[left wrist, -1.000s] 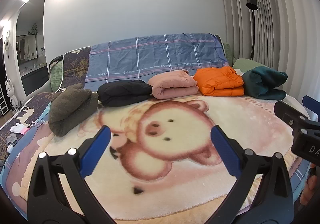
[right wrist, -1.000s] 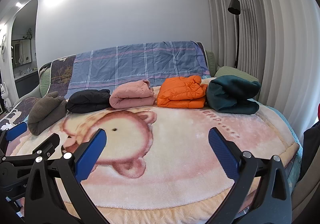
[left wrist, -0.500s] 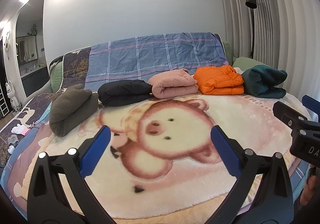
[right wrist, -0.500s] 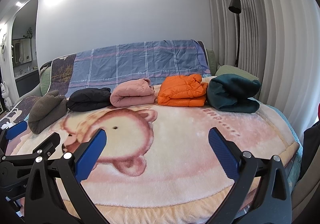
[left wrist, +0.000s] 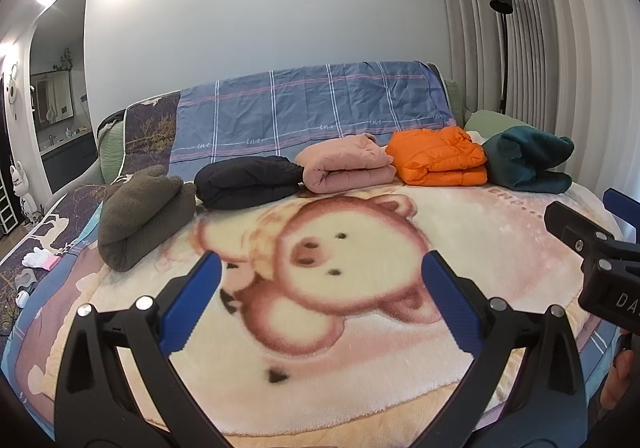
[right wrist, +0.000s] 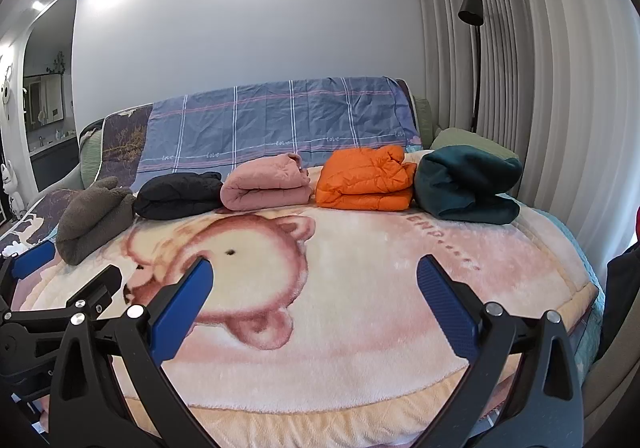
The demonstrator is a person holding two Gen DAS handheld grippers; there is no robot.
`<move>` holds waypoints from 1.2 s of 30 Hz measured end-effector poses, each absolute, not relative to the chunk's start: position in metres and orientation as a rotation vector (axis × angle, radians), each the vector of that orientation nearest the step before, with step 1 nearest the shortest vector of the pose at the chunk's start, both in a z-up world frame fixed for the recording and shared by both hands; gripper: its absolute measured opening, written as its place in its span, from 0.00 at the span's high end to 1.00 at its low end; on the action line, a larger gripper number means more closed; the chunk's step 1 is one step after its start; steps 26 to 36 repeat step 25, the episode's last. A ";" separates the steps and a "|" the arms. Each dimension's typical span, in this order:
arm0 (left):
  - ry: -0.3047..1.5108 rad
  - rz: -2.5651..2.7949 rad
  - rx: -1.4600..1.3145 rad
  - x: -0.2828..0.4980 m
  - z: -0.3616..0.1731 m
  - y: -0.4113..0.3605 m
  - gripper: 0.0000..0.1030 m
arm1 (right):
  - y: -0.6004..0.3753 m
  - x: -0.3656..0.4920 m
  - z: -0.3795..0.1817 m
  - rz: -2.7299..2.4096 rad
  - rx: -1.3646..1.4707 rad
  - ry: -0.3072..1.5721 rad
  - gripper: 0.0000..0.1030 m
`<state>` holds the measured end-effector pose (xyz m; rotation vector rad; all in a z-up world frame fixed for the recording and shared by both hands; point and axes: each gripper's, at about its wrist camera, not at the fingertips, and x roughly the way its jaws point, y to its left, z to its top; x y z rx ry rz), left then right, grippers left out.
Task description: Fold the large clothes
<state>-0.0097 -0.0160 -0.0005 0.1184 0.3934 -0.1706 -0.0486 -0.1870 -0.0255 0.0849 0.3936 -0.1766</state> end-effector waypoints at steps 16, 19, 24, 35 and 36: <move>0.404 -0.174 0.125 -0.007 -0.001 -0.016 0.02 | -0.187 -0.048 -0.027 -0.171 0.085 0.400 0.01; 0.404 -0.174 0.125 -0.007 -0.001 -0.016 0.02 | -0.189 -0.047 -0.026 -0.170 0.085 0.399 0.01; 0.404 -0.175 0.126 -0.007 -0.001 -0.016 0.02 | -0.188 -0.048 -0.026 -0.170 0.085 0.400 0.01; 0.404 -0.175 0.125 -0.007 -0.001 -0.016 0.02 | -0.188 -0.048 -0.026 -0.170 0.085 0.400 0.01; 0.404 -0.175 0.125 -0.007 -0.001 -0.016 0.02 | -0.188 -0.048 -0.026 -0.170 0.085 0.400 0.01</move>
